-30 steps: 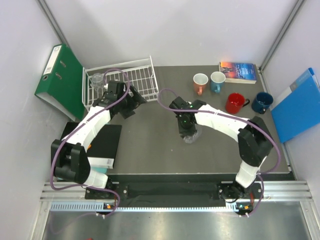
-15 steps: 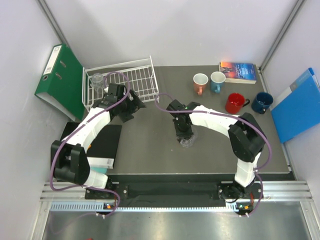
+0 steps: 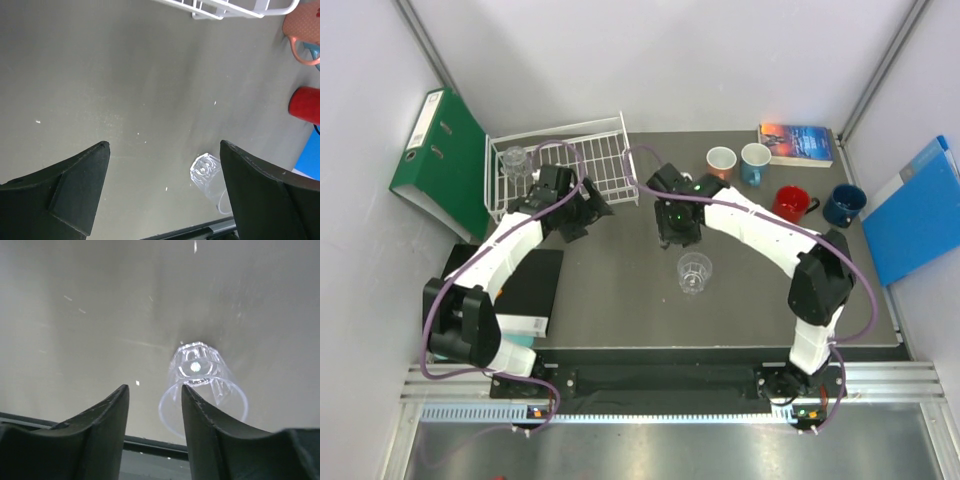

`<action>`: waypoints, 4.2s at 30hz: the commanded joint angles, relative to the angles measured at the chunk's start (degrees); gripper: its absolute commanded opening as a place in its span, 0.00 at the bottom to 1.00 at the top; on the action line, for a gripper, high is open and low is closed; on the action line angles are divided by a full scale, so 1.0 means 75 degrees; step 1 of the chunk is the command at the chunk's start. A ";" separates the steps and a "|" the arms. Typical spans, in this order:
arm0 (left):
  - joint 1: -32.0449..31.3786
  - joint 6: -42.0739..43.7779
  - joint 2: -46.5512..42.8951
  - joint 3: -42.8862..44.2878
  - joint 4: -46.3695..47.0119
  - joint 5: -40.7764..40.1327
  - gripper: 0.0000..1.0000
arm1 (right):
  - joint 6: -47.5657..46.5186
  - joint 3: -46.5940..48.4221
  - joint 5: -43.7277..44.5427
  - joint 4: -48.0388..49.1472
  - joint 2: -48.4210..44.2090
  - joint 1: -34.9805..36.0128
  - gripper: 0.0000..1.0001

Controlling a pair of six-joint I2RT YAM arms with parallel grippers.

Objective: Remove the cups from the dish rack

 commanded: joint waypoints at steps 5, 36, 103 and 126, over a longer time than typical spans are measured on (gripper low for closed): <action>0.0014 0.0792 -0.0253 0.1047 0.0010 -0.1125 0.97 | -0.0355 0.1642 0.0956 -0.0378 -0.1318 0.0107 0.55; 0.2215 0.2423 0.4962 0.6780 -0.0553 -0.5545 0.99 | -0.2382 -0.2145 -0.0355 0.4522 -0.4580 -0.0139 0.99; 0.1877 0.0480 0.1812 0.3711 0.2047 -0.0582 0.00 | -0.1492 -0.2449 0.1407 0.4779 -0.4544 -0.0620 0.96; 0.0145 -0.4960 -0.1002 -0.1446 0.9210 0.4230 0.00 | -0.0777 -0.2965 -0.2430 0.7159 -0.4674 -0.0433 0.85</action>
